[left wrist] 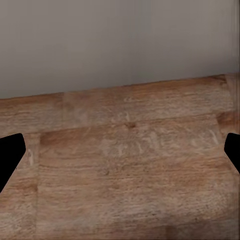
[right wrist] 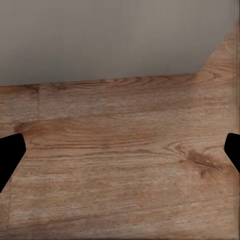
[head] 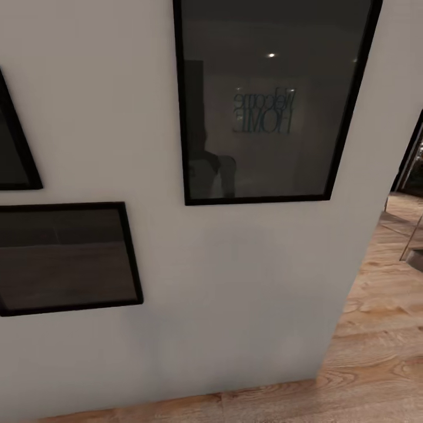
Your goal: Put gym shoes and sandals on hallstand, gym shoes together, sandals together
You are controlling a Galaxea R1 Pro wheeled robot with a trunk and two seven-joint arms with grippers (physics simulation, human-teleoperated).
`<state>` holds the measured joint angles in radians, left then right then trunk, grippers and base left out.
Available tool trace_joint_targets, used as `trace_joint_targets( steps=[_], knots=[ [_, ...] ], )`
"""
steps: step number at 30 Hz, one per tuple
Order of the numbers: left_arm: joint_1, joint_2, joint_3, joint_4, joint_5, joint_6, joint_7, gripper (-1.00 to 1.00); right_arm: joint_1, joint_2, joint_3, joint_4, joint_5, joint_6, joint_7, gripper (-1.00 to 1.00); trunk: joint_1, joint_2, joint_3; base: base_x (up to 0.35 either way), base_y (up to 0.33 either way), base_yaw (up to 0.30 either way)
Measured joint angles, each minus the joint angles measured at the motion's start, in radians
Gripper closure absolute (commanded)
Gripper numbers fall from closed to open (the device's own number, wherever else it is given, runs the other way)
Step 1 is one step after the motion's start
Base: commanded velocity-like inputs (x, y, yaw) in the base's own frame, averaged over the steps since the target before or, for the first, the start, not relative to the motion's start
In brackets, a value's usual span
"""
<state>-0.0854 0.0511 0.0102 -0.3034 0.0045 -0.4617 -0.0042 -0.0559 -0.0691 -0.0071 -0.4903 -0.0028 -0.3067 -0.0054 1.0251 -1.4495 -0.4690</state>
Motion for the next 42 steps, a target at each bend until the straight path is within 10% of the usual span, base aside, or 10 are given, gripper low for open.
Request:
trace_joint_targets(
  steps=[42],
  knots=[
    [0.001,0.007,-0.003,0.0,0.043,-0.002,-0.006,-1.0,0.0,-0.006,-0.003,-0.002,-0.001,0.0,-0.003,-1.0,0.0,0.0,0.0,0.0,0.0,-0.277]
  ],
)
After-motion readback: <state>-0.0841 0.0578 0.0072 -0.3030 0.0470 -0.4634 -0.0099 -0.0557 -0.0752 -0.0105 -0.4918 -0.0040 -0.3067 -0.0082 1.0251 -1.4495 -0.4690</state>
